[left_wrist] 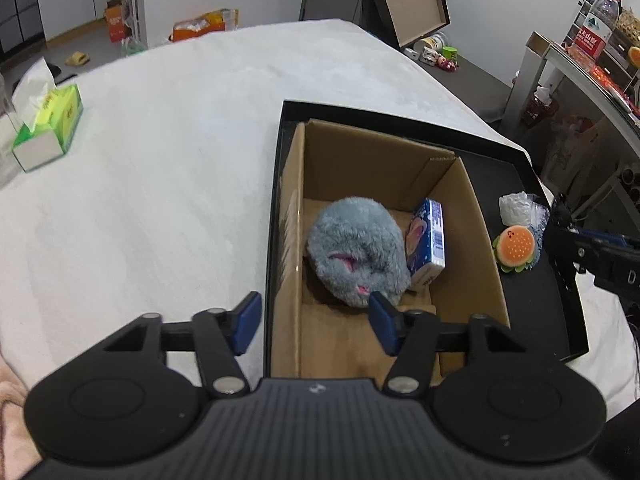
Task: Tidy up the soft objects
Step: 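Lift the black bracelet with the right gripper and carry it over the box, then lower the bracelet into the box beside the mouse and open the right gripper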
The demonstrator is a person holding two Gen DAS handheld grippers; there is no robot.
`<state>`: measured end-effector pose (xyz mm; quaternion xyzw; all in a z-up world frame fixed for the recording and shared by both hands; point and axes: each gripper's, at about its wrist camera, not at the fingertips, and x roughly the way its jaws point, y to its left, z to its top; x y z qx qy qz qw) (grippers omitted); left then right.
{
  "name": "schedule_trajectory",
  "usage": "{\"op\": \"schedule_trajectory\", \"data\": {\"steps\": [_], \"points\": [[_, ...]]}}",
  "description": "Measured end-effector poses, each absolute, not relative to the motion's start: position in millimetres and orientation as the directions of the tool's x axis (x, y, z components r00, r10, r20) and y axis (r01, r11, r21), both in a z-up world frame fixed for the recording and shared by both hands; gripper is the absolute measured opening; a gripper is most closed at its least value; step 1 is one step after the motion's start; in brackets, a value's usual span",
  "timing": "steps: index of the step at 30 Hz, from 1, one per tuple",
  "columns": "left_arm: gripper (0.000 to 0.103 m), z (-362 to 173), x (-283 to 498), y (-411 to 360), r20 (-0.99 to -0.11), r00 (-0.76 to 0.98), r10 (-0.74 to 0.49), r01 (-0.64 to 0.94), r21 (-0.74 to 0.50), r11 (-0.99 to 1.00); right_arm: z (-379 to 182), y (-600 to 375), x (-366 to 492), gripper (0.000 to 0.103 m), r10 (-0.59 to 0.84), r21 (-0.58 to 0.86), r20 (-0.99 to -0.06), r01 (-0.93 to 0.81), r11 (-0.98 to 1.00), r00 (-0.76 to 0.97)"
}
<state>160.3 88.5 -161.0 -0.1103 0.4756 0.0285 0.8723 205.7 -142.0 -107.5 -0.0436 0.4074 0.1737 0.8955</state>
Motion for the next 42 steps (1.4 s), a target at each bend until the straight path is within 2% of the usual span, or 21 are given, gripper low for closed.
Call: {"op": "schedule_trajectory", "data": {"steps": [8, 17, 30, 38, 40, 42], "points": [[0.029, -180, 157, 96, -0.849, 0.518, -0.1, -0.165, -0.214, 0.963, -106, -114, 201, 0.04, 0.294, 0.062, -0.751, -0.38, 0.923, 0.591], [0.016, -191, 154, 108, -0.852, 0.514, -0.102, -0.189, -0.229, 0.955, -113, -83, 196, 0.04, 0.336, 0.105, -0.767, -0.409, 0.906, 0.547], [0.016, -195, 152, 118, -0.844, 0.519, -0.133, -0.197, -0.271, 0.942, -132, -59, 200, 0.04, 0.399, 0.233, -0.796, -0.377, 0.896, 0.455], [0.017, -195, 151, 119, -0.842, 0.521, -0.138, -0.195, -0.275, 0.941, -149, -55, 208, 0.041, 0.442, 0.346, -0.806, -0.291, 0.892, 0.393], [0.017, -195, 151, 119, -0.842, 0.521, -0.138, -0.195, -0.275, 0.941, -153, -53, 208, 0.043, 0.443, 0.357, -0.811, -0.276, 0.892, 0.383], [0.017, -195, 152, 119, -0.842, 0.521, -0.138, -0.195, -0.275, 0.942, -160, -53, 210, 0.049, 0.444, 0.373, -0.818, -0.251, 0.893, 0.366]]}}
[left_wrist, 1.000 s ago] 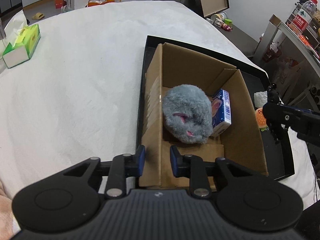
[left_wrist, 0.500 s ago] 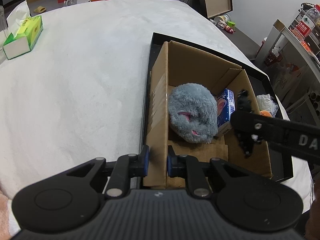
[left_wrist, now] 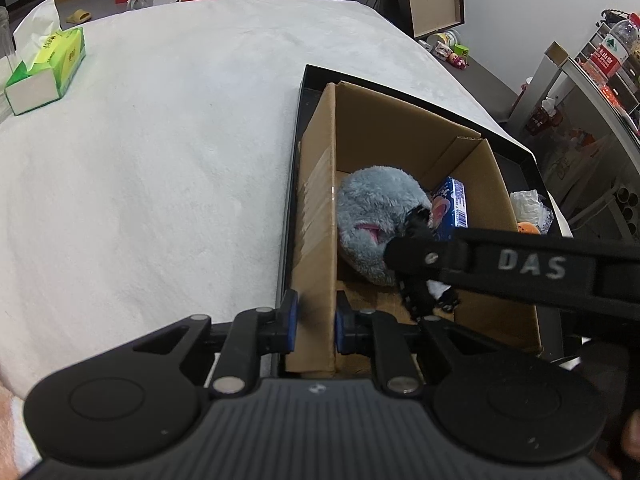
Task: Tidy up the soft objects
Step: 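Lower the bracelet into the box beside the mouse and open the right gripper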
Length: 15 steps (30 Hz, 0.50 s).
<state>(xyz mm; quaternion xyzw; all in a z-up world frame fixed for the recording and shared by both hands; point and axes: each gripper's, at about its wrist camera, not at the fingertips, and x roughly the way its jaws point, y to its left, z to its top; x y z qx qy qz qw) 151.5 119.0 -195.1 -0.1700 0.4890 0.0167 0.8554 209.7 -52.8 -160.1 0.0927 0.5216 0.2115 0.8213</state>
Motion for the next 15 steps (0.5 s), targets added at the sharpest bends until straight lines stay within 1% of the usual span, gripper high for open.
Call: {"op": "schedule_trajectory", "data": {"steps": [2, 7, 9, 13, 15], "points": [[0.017, -195, 152, 119, -0.843, 0.521, -0.137, -0.195, -0.273, 0.942, -165, -53, 210, 0.051, 0.446, 0.382, -0.822, -0.237, 0.893, 0.355], [0.017, -195, 153, 119, -0.847, 0.514, -0.132, -0.2, -0.268, 0.942, -161, -55, 208, 0.051, 0.471, 0.403, -0.809, -0.252, 0.88, 0.351], [0.017, -194, 154, 118, -0.851, 0.509, -0.127, -0.206, -0.264, 0.942, -156, -60, 208, 0.055, 0.474, 0.403, -0.803, -0.258, 0.878, 0.36], [0.017, -193, 156, 115, -0.856, 0.504, -0.114, -0.209, -0.249, 0.946, -148, -73, 209, 0.058, 0.474, 0.396, -0.794, -0.267, 0.879, 0.381], [0.017, -193, 157, 112, -0.859, 0.502, -0.104, -0.211, -0.238, 0.948, -144, -79, 208, 0.064, 0.467, 0.385, -0.79, -0.273, 0.882, 0.397]]}}
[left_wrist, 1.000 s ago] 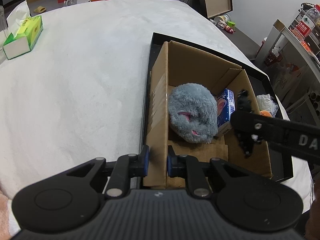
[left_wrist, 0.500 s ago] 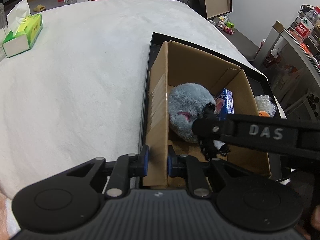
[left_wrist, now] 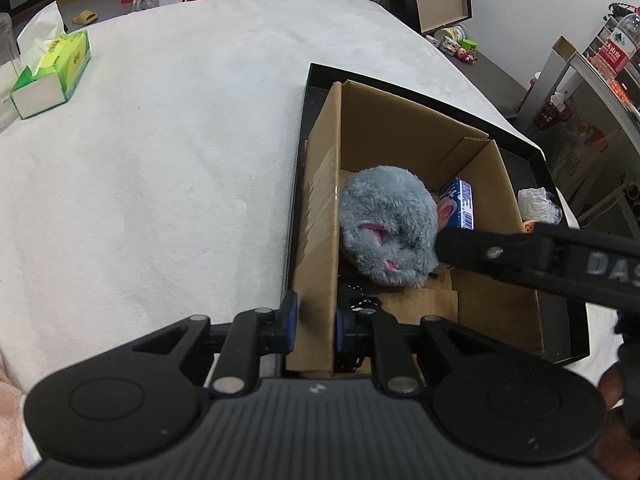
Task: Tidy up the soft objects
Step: 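Lower the bracelet into the box beside the mouse and open the right gripper, then move the right gripper to the orange burger plush and grasp it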
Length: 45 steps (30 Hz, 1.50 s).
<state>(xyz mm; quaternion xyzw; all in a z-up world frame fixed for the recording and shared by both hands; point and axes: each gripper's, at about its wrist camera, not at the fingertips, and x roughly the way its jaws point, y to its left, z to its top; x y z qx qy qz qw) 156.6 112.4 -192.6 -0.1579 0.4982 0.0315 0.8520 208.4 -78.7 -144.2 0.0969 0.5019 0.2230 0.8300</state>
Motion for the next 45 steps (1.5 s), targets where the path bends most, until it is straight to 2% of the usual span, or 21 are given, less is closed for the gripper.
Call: {"op": "schedule_trajectory", "data": {"steps": [3, 9, 16, 21, 25, 30, 37, 45], "points": [[0.017, -192, 157, 109, -0.863, 0.498, -0.085, -0.212, -0.216, 0.953, -139, -85, 208, 0.069, 0.47, 0.378, -0.78, -0.288, 0.88, 0.413], [0.021, -189, 161, 104, -0.873, 0.484, -0.056, -0.225, -0.186, 0.957, -132, -100, 210, 0.072, 0.463, 0.352, -0.771, -0.312, 0.882, 0.437], [0.038, -183, 164, 100, -0.877, 0.481, -0.002, -0.245, -0.137, 0.96, -124, -121, 220, 0.073, 0.448, 0.301, -0.757, -0.354, 0.885, 0.475], [0.042, -177, 169, 94, -0.88, 0.475, 0.022, -0.245, -0.109, 0.963, -123, -143, 230, 0.074, 0.454, 0.301, -0.73, -0.357, 0.884, 0.51], [0.051, -171, 171, 87, -0.876, 0.479, 0.052, -0.24, -0.074, 0.968, -129, -161, 233, 0.074, 0.455, 0.311, -0.712, -0.34, 0.887, 0.534], [0.057, -170, 174, 80, -0.876, 0.476, 0.076, -0.244, -0.049, 0.968, -135, -175, 234, 0.084, 0.435, 0.292, -0.696, -0.329, 0.898, 0.571], [0.061, -166, 183, 71, -0.869, 0.473, 0.148, -0.28, 0.012, 0.96, -154, -183, 243, 0.088, 0.407, 0.259, -0.701, -0.324, 0.91, 0.585], [0.084, -161, 195, 64, -0.862, 0.473, 0.184, -0.3, 0.038, 0.953, -176, -203, 256, 0.088, 0.332, 0.213, -0.718, -0.261, 0.941, 0.611]]}}
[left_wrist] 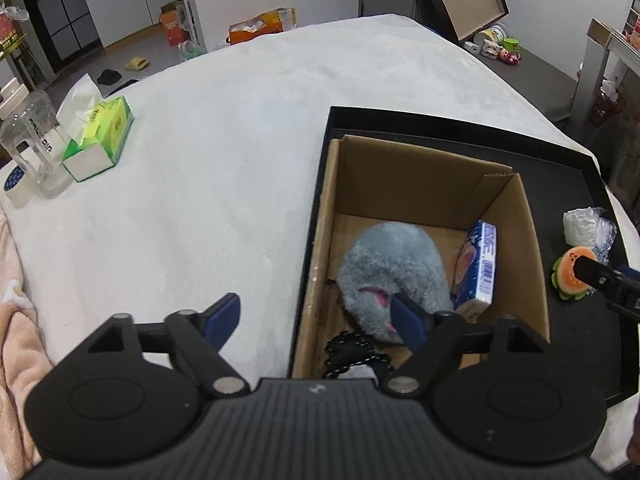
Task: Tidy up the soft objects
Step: 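Move the right gripper to the orange burger plush and grasp it, then lift the burger plush with the right gripper and carry it over the box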
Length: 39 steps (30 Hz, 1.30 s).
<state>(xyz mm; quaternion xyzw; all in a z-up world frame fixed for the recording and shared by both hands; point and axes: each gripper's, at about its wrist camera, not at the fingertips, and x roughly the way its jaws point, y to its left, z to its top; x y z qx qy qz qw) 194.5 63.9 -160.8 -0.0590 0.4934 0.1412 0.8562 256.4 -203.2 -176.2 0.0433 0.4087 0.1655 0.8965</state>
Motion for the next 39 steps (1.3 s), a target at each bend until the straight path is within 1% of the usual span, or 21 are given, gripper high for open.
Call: {"op": "schedule_trajectory", "data": {"steps": [2, 4, 11, 16, 21, 22, 23, 24, 25, 26, 27, 28, 29, 31, 39], "points": [[0.089, -160, 198, 61, -0.866, 0.468, 0.176, -0.299, 0.032, 0.954, -180, -207, 261, 0.088, 0.322, 0.214, -0.722, -0.245, 0.946, 0.612], [0.092, -159, 202, 58, -0.866, 0.466, 0.18, -0.299, 0.037, 0.954, -183, -211, 265, 0.088, 0.312, 0.216, -0.726, -0.227, 0.95, 0.613], [0.092, -160, 210, 49, -0.869, 0.462, 0.175, -0.286, 0.041, 0.957, -192, -220, 278, 0.088, 0.263, 0.189, -0.722, -0.184, 0.965, 0.64], [0.092, -159, 216, 43, -0.874, 0.456, 0.169, -0.274, 0.043, 0.961, -204, -223, 285, 0.087, 0.236, 0.176, -0.737, -0.157, 0.972, 0.633], [0.092, -160, 218, 41, -0.877, 0.451, 0.165, -0.271, 0.041, 0.962, -214, -217, 288, 0.08, 0.217, 0.145, -0.757, -0.166, 0.976, 0.617], [0.092, -159, 218, 42, -0.876, 0.453, 0.165, -0.273, 0.04, 0.961, -217, -215, 288, 0.08, 0.208, 0.131, -0.761, -0.168, 0.977, 0.615], [0.092, -159, 218, 42, -0.875, 0.454, 0.167, -0.275, 0.041, 0.961, -220, -212, 288, 0.076, 0.2, 0.117, -0.768, -0.173, 0.978, 0.609], [0.092, -159, 218, 43, -0.874, 0.456, 0.167, -0.275, 0.041, 0.961, -224, -210, 289, 0.066, 0.19, 0.104, -0.774, -0.176, 0.979, 0.603], [0.092, -159, 218, 43, -0.874, 0.456, 0.167, -0.275, 0.04, 0.961, -226, -208, 288, 0.061, 0.177, 0.089, -0.777, -0.173, 0.981, 0.604], [0.092, -159, 218, 44, -0.874, 0.456, 0.167, -0.275, 0.04, 0.961, -227, -206, 286, 0.048, 0.16, 0.065, -0.774, -0.173, 0.983, 0.613], [0.092, -159, 217, 44, -0.874, 0.456, 0.168, -0.276, 0.04, 0.96, -226, -205, 285, 0.04, 0.155, 0.05, -0.77, -0.185, 0.982, 0.618], [0.092, -159, 216, 44, -0.873, 0.457, 0.17, -0.277, 0.042, 0.96, -224, -205, 284, 0.038, 0.156, 0.047, -0.771, -0.19, 0.981, 0.617], [0.092, -158, 215, 45, -0.871, 0.46, 0.173, -0.278, 0.043, 0.96, -222, -206, 283, 0.033, 0.162, 0.053, -0.771, -0.19, 0.98, 0.616], [0.092, -158, 213, 47, -0.869, 0.461, 0.179, -0.284, 0.047, 0.958, -219, -210, 282, 0.031, 0.165, 0.065, -0.769, -0.181, 0.981, 0.618], [0.092, -157, 206, 56, -0.866, 0.469, 0.176, -0.29, 0.037, 0.956, -206, -218, 277, 0.031, 0.179, 0.089, -0.759, -0.173, 0.981, 0.626]]}}
